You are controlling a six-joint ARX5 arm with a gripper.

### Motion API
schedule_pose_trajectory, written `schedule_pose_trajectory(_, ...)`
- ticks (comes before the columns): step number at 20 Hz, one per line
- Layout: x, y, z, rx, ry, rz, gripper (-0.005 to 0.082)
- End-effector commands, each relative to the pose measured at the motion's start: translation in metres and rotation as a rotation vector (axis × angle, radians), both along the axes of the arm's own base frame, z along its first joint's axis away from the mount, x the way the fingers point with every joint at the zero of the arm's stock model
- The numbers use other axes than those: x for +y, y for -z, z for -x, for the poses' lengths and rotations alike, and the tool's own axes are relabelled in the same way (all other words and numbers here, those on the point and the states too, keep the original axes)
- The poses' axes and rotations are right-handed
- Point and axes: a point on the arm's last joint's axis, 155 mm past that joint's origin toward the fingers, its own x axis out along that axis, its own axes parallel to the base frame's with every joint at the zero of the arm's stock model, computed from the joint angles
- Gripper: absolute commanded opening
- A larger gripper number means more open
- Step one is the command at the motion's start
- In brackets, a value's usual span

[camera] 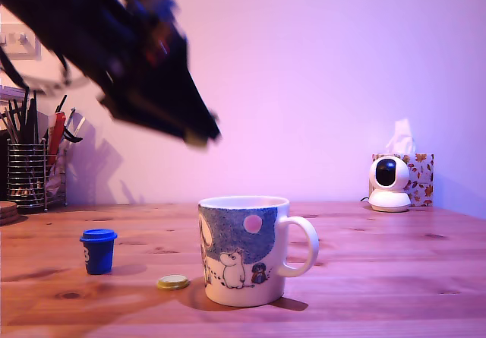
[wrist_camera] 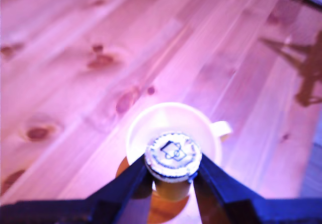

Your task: Pick up the coffee capsules on the table and drop them inside the coffee cup

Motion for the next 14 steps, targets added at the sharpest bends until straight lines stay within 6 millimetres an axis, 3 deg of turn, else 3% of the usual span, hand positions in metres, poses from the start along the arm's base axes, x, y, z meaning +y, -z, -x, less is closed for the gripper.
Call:
schedule_pose_trajectory(1, -0.008, 0.003, -0.001, 0.001, 0.014, -0.001, 0.0160)
schedule_pose_trajectory(12, -0.023, 0.017, 0.005, 0.012, 0.045, -0.032, 0.0162)
schedule_pose_trajectory(14, -0.023, 0.019, 0.006, 0.015, 0.047, -0.035, 0.0226)
